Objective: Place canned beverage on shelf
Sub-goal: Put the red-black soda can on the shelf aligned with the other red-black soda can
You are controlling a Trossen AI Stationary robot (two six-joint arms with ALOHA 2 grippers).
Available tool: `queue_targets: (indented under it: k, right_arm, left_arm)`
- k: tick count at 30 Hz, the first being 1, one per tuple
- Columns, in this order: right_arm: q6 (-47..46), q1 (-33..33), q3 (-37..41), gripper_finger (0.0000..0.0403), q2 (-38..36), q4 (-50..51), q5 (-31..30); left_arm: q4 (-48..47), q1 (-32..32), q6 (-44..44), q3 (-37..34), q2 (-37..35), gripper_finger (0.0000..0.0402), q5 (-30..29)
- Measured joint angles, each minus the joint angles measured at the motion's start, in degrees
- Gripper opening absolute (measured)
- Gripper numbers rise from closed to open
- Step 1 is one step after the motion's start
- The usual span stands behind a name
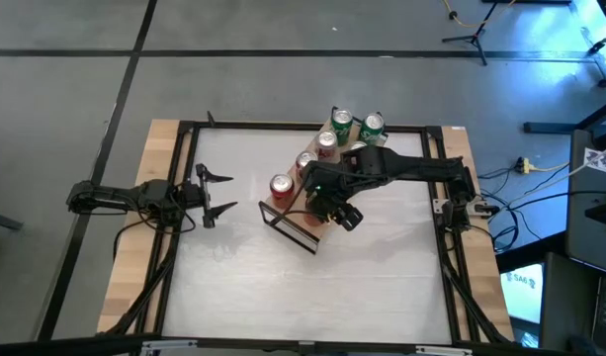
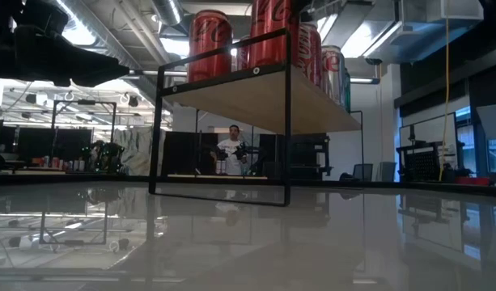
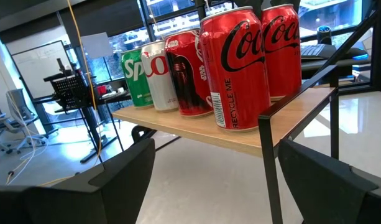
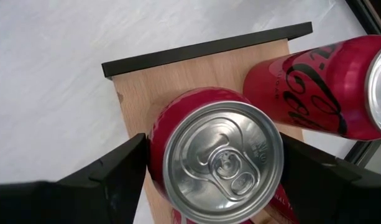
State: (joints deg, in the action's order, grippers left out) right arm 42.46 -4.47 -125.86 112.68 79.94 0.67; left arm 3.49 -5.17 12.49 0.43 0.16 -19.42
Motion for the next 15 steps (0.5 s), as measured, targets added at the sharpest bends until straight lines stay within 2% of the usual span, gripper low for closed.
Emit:
queue_targets:
  k: [15]
  right_arm:
    - [-0.11, 0.0, 0.02, 0.031, 0.04, -0.37, -0.02]
  left_arm:
    - [0.0, 0.01, 0.0, 0.0, -0.01, 0.033, 0.0]
